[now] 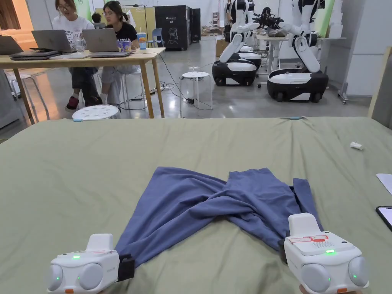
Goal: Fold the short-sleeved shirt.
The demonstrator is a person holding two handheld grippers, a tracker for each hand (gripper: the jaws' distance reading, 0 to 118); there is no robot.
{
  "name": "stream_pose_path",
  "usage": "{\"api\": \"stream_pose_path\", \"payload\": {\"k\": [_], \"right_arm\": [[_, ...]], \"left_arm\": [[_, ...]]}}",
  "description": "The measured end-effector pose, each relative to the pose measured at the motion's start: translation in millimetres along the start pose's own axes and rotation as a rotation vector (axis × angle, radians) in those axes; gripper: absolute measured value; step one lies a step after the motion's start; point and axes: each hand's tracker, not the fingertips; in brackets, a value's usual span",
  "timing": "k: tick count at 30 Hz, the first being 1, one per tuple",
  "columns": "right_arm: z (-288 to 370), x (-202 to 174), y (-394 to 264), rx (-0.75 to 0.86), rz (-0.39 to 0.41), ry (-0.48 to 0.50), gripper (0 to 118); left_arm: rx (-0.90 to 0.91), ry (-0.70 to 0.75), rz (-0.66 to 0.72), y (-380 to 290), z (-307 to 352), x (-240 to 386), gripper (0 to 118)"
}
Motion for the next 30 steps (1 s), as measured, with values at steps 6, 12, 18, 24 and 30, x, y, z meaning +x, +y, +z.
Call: {"api": "stream_pose_path", "payload": {"k": [6,12,18,24,30], "right_arm": [[-9.5,2.4,5.1,-0.007,-0.006,0.005,0],[-28.3,15.1,27.9,-0.001,-0.019,0.022,0],[-92.1,53.0,109.5,-0.001,-0.032,0.076,0],[-205.7,79.7,193.4,-0.101,-0.042,0.127,0],[-288.8,91.2,206.9,-0.25,-0.036,0.13,1]], "left_arm": [[0.03,-0.006,-0.028,7.3,14.2,8.0,3],[0.047,-0.018,0.001,25.5,17.5,2.9,3],[0.099,-0.038,-0.047,55.9,20.2,21.0,3],[0.084,-0.003,-0.081,91.9,-10.8,48.7,3],[0.074,0.036,-0.077,129.1,-50.6,69.3,3]]}}
